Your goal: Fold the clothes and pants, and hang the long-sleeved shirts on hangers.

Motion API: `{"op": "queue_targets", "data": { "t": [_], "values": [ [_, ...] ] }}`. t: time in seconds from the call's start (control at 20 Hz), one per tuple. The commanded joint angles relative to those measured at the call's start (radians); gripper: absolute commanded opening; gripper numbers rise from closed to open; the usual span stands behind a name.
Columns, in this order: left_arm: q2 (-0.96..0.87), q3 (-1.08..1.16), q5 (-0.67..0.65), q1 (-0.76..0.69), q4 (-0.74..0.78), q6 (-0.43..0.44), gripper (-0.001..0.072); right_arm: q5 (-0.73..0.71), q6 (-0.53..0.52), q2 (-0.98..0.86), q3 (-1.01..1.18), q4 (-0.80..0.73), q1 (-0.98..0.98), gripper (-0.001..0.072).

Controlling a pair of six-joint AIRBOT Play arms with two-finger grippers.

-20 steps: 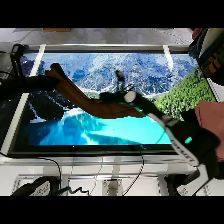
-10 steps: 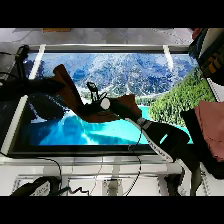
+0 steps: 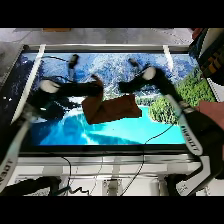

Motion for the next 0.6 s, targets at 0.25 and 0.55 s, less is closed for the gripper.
{"op": "queue_targets", "data": {
  "t": [0.25, 0.55],
  "values": [
    [-0.207, 0.001, 0.622, -0.406, -0.099, 0.001, 0.0230, 0.137, -0.013, 0.141, -0.008, -0.102, -0.289, 0.0018],
    [-0.135, 0.001, 0.575, -0.355, -0.097, 0.001, 0.0694, 0.135, -0.081, 0.069, -0.099, -0.208, -0.312, 0.0554]
  ]
}}
